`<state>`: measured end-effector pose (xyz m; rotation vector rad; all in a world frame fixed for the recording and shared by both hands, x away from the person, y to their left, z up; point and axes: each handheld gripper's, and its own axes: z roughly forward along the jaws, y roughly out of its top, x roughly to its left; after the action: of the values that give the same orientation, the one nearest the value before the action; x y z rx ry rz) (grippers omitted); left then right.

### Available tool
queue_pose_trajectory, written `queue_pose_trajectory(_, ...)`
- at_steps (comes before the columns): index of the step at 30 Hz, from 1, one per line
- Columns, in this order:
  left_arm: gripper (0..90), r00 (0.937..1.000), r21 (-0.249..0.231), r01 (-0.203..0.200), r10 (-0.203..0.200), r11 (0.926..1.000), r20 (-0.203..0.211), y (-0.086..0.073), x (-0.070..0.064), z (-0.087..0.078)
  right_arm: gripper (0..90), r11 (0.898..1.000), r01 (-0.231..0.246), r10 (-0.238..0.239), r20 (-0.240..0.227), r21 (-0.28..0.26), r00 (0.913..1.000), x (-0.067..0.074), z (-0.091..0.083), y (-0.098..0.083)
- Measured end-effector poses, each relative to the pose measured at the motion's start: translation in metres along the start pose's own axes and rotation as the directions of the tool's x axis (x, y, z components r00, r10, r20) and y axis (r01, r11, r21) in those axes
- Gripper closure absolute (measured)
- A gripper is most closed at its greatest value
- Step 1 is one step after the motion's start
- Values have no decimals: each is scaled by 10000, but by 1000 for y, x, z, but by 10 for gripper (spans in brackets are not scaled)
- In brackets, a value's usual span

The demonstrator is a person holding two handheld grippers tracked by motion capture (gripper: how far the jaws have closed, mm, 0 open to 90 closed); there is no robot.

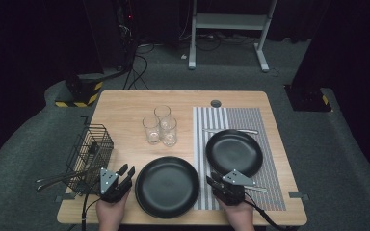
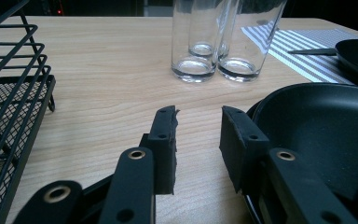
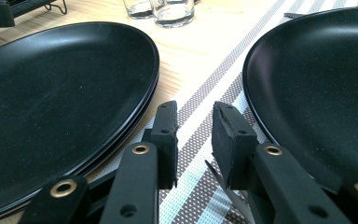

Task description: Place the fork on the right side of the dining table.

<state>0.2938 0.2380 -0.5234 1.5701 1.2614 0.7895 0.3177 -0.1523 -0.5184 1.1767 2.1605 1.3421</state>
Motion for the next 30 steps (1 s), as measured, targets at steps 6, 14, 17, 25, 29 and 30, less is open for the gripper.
queue_pose_trajectory(6,662,10000,2,0,0,10000,2,0,0,0,707,10000,2,-2,-22,-23,10000,1,-2,-1)
queue_pose_trajectory(14,663,10000,-5,-3,3,10000,-5,0,0,0,707,10000,2,-3,-55,-54,10000,2,-4,-3)
queue_pose_trajectory(17,663,10000,-6,-4,4,10000,-6,0,0,0,707,10000,0,0,-54,-83,10000,2,-5,-3)
queue_pose_trajectory(25,663,10000,-9,0,0,10000,-7,0,-1,0,706,10000,14,-15,-79,-89,10000,3,-5,-4)
queue_pose_trajectory(29,663,10000,-14,-17,17,10000,-7,0,-1,0,707,9999,22,-23,-81,-114,10000,3,-6,-5)
queue_pose_trajectory(30,663,10000,-14,-16,16,10000,-8,0,-1,0,707,9999,7,-8,-90,-116,10000,3,-6,-5)
